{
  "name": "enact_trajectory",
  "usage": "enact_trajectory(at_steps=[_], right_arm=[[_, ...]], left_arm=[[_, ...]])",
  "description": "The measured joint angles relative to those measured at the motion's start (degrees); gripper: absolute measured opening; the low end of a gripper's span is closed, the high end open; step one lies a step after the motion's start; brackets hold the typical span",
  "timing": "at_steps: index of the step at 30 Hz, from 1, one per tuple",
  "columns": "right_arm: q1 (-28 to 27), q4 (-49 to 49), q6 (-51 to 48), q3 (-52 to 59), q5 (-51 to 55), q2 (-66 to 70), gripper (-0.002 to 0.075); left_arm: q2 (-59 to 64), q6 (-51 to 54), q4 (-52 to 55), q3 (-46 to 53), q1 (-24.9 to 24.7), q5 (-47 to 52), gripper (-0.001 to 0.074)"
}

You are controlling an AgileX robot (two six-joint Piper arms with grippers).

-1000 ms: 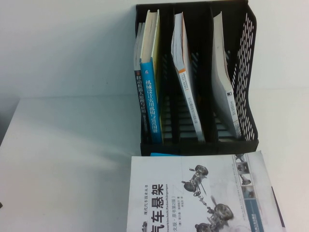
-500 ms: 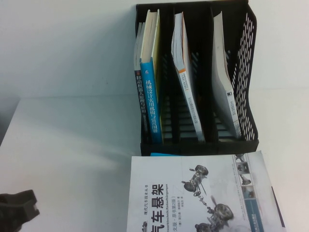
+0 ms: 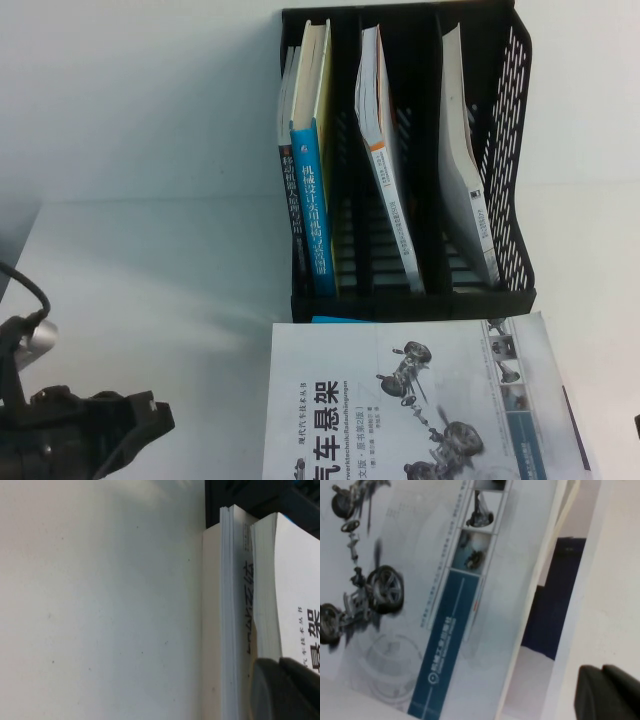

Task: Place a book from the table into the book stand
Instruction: Push book with right arm

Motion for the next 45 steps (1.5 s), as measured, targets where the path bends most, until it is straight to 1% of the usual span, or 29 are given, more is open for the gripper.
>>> enact_trajectory(at_steps=[4, 7, 11, 13, 16, 18, 23, 27, 29, 32, 34, 37, 40, 42, 45], right_arm=[[0.0, 2.7, -1.5, 0.0, -2.7, 4.9, -0.0003], [0.0, 5.7, -3.8, 0.0, -4.0, 8.1, -0.0003], [0.0, 9.2, -7.9, 0.0, -4.2, 11.7, -0.0003], [0.0, 10.7, -8.5, 0.0, -4.4, 12.4, -0.0003], [0.0, 12.7, -9.5, -0.5, -4.8, 12.6, -0.0003], [0.0, 13.3, -9.8, -1.2, -5.4, 12.8, -0.0003], [1.0, 13.7, -9.5, -1.7, -6.5, 15.5, -0.0003], [2.6, 13.7, -6.3, -2.6, -6.6, 17.9, -0.0003], [3.4, 13.5, -4.9, -3.4, -6.6, 18.7, -0.0003], [4.7, 12.8, -3.4, -4.5, -6.8, 19.5, -0.0003], [6.0, 12.7, -2.4, -5.4, -6.8, 19.7, -0.0003], [8.3, 12.7, -1.1, -6.6, -7.0, 20.5, -0.0003], [10.7, 12.7, 0.1, -7.6, -7.1, 22.1, -0.0003], [11.6, 12.7, 0.4, -7.9, -7.2, 23.3, -0.0002], [12.0, 13.0, 0.5, -7.9, -7.2, 24.8, -0.0003]], left_arm=[[3.1, 4.4, -4.8, -0.2, 0.2, 0.7, -0.0003], [5.1, 9.0, -6.0, -2.0, 2.3, 5.8, -0.0003], [7.9, 11.2, -7.4, -4.8, 9.1, 14.1, -0.0003], [9.6, 11.5, -8.4, -5.8, 13.7, 18.0, -0.0003], [11.6, 11.5, -8.9, -6.3, 18.8, 20.1, -0.0003], [12.2, 11.5, -8.8, -6.3, 20.7, 20.2, -0.0003], [12.6, 11.5, -7.1, -6.3, 21.6, 20.2, -0.0003], [12.6, 11.4, -6.9, -6.3, 21.6, 20.2, 0.0015], [12.7, 10.8, -6.6, -6.3, 21.6, 20.2, 0.0045], [12.9, 10.0, -6.6, -6.3, 21.6, 20.2, 0.0127], [13.1, 9.8, -6.6, -6.3, 21.6, 20.2, 0.0208], [13.1, 8.8, -6.3, -6.3, 21.6, 20.2, 0.0356], [13.1, 7.0, -4.6, -6.3, 21.6, 20.2, 0.047], [13.1, 4.5, -3.0, -6.3, 21.6, 20.2, 0.0514], [13.5, 2.3, -1.4, -6.3, 20.4, 20.2, 0.0543]])
